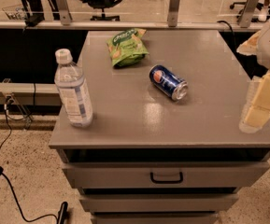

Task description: Place pepsi can upright

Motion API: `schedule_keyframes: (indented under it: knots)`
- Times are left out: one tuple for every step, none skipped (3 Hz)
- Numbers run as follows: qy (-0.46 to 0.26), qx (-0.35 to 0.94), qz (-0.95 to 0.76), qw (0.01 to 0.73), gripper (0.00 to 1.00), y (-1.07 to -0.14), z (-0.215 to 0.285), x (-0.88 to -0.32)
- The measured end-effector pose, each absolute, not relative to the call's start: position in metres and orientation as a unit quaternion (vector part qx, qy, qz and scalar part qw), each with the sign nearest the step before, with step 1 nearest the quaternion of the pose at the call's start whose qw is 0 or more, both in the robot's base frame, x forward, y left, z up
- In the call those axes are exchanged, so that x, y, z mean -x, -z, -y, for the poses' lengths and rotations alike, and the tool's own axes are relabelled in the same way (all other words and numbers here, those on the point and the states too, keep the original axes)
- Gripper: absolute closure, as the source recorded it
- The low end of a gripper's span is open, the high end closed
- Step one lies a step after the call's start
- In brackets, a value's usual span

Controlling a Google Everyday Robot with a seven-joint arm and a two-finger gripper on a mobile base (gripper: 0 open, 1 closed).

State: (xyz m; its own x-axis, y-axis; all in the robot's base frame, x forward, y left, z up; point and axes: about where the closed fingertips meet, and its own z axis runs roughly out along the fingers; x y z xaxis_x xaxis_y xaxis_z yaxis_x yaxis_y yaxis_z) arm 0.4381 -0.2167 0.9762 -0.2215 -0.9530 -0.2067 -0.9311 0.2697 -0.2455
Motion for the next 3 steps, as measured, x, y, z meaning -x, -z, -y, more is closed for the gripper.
schedule_keyframes:
  knots:
    - [0.034, 0.603, -0.781, 0.159, 0.00, -0.976, 0.217, -0.438]
    - [0.033, 0.611, -0.775, 0.158, 0.00, -0.973, 0.211, -0.450]
    - [0.018, 0.627, -0.763, 0.157, 0.00, -0.962, 0.194, -0.488]
